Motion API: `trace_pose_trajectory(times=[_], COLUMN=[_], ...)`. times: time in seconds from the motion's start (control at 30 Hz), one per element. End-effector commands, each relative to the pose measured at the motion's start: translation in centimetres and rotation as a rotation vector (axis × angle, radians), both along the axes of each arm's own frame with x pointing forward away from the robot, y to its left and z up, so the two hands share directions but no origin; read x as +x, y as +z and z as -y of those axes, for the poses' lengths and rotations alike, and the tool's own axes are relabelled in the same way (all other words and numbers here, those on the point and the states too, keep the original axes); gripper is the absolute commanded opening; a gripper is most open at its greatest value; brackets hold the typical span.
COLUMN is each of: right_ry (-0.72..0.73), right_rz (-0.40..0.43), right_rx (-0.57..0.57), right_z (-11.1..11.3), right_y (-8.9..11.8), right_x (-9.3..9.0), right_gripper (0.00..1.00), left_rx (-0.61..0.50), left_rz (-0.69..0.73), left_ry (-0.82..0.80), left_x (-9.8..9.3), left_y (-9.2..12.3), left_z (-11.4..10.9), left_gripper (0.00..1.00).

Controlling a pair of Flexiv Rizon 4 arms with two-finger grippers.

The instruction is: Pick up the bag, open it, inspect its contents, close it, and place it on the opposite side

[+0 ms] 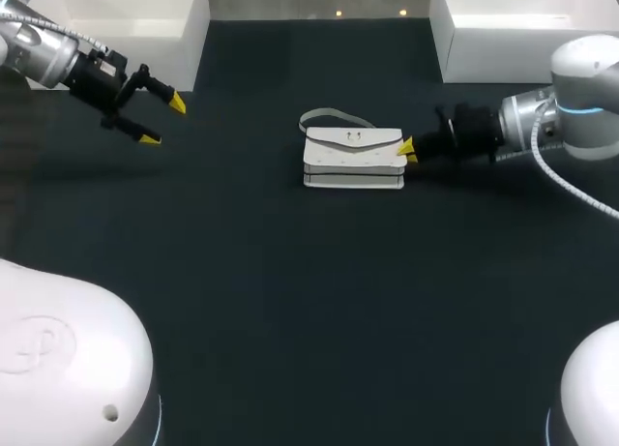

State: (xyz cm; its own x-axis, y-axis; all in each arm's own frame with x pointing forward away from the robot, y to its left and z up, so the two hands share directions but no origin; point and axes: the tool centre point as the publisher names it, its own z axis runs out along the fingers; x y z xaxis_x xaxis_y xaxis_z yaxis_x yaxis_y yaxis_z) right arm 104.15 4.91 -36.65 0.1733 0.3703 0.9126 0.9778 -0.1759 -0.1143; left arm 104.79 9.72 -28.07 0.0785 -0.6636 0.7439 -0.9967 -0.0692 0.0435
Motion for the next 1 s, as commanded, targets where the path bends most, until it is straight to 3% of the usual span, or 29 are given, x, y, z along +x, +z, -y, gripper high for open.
trace_pose_trajectory(times=[0.03,0.3,0.4,0.63,0.9,1.0], right_ry=[0.012,0.012,0.012,-0.036,0.051,0.064], right_rz=[-0.005,-0.005,-0.005,0.045,0.095,0.11], right_rx=[0.006,0.006,0.006,-0.101,-0.092,-0.074], right_z=[0.0,0.0,0.0,6.5,12.9,14.8], right_y=[-0.2,-0.2,-0.2,0.0,0.5,0.7], right_x=[0.4,0.4,0.4,2.6,4.5,5.0], right_gripper=[0.0,0.0,0.0,0.0,0.0,0.0], left_rx=[-0.002,-0.002,0.081,0.225,0.453,0.483], left_rz=[-0.008,-0.008,0.026,0.091,0.14,0.138], left_ry=[-0.009,-0.009,-0.077,-0.192,-0.225,-0.233], left_x=[0.4,0.4,0.6,1.0,0.5,0.5], left_y=[-0.1,-0.1,0.9,2.3,2.3,1.8], left_z=[-0.1,-0.1,-0.4,-2.0,-3.5,-4.2], left_gripper=[1.0,1.0,1.0,1.0,1.0,1.0])
